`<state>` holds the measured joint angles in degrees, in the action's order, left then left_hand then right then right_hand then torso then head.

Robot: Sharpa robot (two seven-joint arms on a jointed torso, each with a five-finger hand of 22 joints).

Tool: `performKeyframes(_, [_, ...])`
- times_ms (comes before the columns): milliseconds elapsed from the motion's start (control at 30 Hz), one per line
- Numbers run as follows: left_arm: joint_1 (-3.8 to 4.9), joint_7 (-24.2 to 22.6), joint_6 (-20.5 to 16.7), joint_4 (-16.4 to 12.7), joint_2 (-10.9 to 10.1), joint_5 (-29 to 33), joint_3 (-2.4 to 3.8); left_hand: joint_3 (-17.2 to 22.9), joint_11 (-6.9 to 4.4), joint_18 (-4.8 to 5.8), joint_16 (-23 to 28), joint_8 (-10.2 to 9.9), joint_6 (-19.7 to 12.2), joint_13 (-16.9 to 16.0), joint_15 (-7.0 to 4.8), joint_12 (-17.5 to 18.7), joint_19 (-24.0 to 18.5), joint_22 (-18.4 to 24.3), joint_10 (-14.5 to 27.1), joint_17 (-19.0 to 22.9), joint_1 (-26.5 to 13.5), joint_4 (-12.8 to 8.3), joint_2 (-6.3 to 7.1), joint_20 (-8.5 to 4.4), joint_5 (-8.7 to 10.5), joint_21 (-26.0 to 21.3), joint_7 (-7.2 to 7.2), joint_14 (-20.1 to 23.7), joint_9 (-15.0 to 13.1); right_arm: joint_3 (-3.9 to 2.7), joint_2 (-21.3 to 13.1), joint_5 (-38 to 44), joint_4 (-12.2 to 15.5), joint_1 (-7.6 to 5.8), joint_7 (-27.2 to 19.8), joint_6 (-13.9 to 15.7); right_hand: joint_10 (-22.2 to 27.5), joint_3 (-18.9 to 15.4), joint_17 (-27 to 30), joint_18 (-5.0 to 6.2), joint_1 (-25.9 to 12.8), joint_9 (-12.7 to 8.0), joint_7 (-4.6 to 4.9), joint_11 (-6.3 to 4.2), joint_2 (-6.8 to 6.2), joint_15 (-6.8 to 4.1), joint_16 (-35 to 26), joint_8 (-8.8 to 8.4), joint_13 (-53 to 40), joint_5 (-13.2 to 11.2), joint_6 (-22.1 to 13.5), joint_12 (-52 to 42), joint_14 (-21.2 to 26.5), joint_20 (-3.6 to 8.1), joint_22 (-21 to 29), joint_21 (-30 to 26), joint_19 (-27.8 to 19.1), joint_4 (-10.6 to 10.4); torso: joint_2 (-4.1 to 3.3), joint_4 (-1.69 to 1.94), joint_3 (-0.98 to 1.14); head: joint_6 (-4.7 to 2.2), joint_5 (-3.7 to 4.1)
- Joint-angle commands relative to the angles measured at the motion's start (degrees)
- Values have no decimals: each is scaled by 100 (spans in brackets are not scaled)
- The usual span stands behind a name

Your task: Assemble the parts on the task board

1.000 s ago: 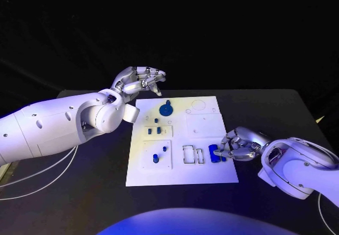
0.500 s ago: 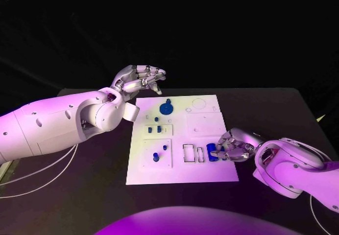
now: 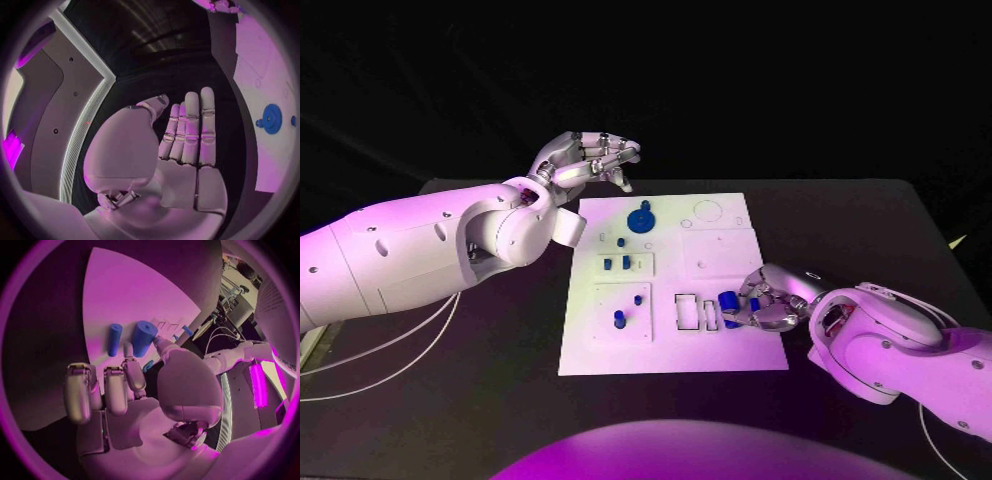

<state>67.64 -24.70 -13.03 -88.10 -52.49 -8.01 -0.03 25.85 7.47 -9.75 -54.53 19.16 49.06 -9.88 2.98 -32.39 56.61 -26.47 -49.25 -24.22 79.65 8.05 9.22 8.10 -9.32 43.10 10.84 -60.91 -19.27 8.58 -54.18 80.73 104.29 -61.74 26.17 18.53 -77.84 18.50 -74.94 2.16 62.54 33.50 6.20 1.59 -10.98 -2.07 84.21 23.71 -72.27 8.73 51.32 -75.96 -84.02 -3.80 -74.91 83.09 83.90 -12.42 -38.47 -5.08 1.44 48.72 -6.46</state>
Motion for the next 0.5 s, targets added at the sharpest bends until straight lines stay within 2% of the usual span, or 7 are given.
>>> performKeyframes(33, [2, -7, 127, -6, 3, 19, 2, -32, -12, -69, -21, 39, -30, 8, 16, -16, 4, -3, 39, -9, -46, -15, 5, 32, -12, -36, -7, 29, -7, 6, 63, 380, -55, 30, 191, -103, -1, -30, -318, -65, 28, 5, -22, -9, -31, -49, 19, 32, 0, -21, -23, 2, -371, 38, -1293, -38, 389, -6, 0, -2, 3, 4, -3])
performKeyframes(267, [2, 1, 135, -9, 0, 19, 2, -35, -12, -69, -22, 40, -33, 9, 17, -16, 3, -2, 40, -10, -51, -12, 6, 33, -11, -38, -6, 30, -7, 7, 151, 403, -124, 53, 226, -132, -8, -26, -317, -66, 123, 24, -28, -14, 16, -52, 18, 48, -23, 4, -14, -3, -368, 39, -1297, -30, 391, -2, -3, -2, -1, 8, -7])
performKeyframes(367, [2, 2, 137, -10, 0, 19, 2, -35, -12, -69, -22, 40, -33, 9, 17, -16, 3, -2, 40, -10, -51, -12, 6, 33, -11, -38, -6, 30, -7, 8, 179, 352, -154, 58, 259, -146, -3, 129, -297, -58, 420, 46, -33, -24, 145, -60, 8, 59, -37, 133, -7, 14, -361, 44, -1290, -70, 378, 107, 2, -8, -5, 6, -13])
performKeyframes(500, [2, 4, 143, -15, 1, 19, 2, -35, -12, -69, -22, 40, -33, 9, 17, -16, 3, -2, 40, -10, -51, -12, 6, 33, -11, -38, -6, 30, -7, 9, 206, 295, -189, 60, 298, -188, -6, 221, -300, -59, 509, 50, -39, -30, 179, -64, 9, 61, -48, 172, 7, 20, -361, 47, -1293, -66, 379, 147, 6, -5, -9, -6, -9])
